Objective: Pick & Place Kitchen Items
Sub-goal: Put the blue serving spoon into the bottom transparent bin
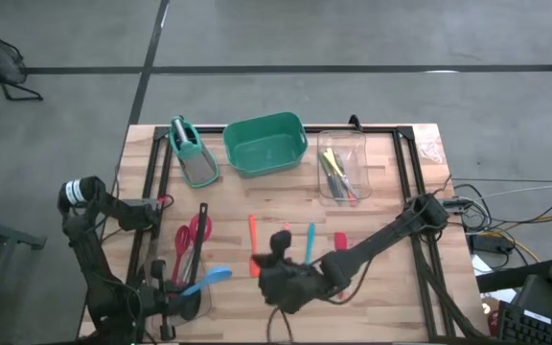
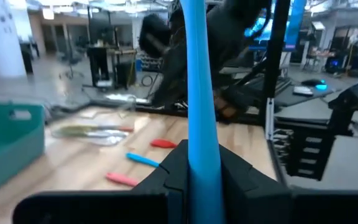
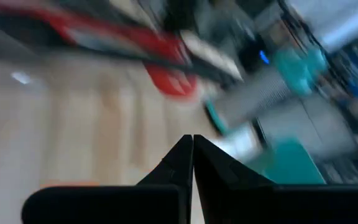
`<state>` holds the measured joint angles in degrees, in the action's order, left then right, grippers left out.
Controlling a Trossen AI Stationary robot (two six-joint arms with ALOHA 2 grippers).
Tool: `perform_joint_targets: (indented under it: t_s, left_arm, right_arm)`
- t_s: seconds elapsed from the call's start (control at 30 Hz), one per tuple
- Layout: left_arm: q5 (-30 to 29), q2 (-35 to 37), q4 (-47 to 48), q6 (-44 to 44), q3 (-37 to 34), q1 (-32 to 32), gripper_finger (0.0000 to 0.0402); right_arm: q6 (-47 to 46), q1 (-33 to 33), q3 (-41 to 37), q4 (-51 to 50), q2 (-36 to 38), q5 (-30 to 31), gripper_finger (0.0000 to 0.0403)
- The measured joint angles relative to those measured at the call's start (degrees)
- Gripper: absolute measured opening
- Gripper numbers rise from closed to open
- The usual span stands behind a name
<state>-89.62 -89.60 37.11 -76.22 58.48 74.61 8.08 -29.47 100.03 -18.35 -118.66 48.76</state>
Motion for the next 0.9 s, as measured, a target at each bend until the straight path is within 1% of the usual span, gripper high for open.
perform_joint_targets:
  t_s: [0.03,0.13,0.2,0.23,0.37,0.43,0.5,0.67,0.8,0.87,0.9]
  left_arm:
    - [-0.2,0.0,0.1,1.3,0.0,0.0,0.0045]
    - [-0.5,0.2,0.2,5.1,-0.1,0.0,0.0045]
    - [-0.5,0.2,0.2,6.1,-0.2,0.0,0.0045]
    - [-0.5,0.2,0.3,6.6,-0.3,0.0,0.0045]
    - [-0.5,0.4,0.2,8.2,-0.3,-0.2,0.0045]
    - [-0.5,0.4,0.2,8.7,-0.3,-0.3,0.0046]
    - [-0.5,0.4,0.2,8.7,-0.4,-0.6,0.0046]
    - [-0.5,0.4,0.2,8.8,-0.5,-1.3,0.0046]
    - [-0.5,0.5,0.3,9.3,-0.5,-1.3,0.0046]
    - [-0.5,0.6,0.3,9.6,-0.5,-1.3,0.0046]
    - [-0.5,0.6,0.3,9.7,-0.5,-1.4,0.0046]
  right_arm:
    - [2.3,-0.1,0.0,2.5,0.6,-3.4,0.0008]
    - [5.2,0.0,0.0,8.7,2.7,-17.7,0.0008]
    - [4.2,0.3,0.0,12.1,3.7,-23.5,0.0008]
    - [3.5,0.4,0.0,13.3,4.1,-24.7,0.0008]
    - [0.2,1.2,0.0,13.4,5.8,-23.4,0.0008]
    - [-0.4,1.7,0.0,15.6,6.0,-24.8,0.0013]
    - [-0.9,2.2,0.0,18.8,6.0,-26.9,0.0027]
    - [-1.0,2.5,0.0,20.7,6.0,-28.3,0.0090]
    - [-0.4,2.7,0.0,19.7,6.0,-31.8,0.0148]
    - [1.1,2.7,0.0,21.2,5.8,-33.3,0.0173]
    - [0.9,2.6,0.0,22.4,5.7,-33.2,0.0184]
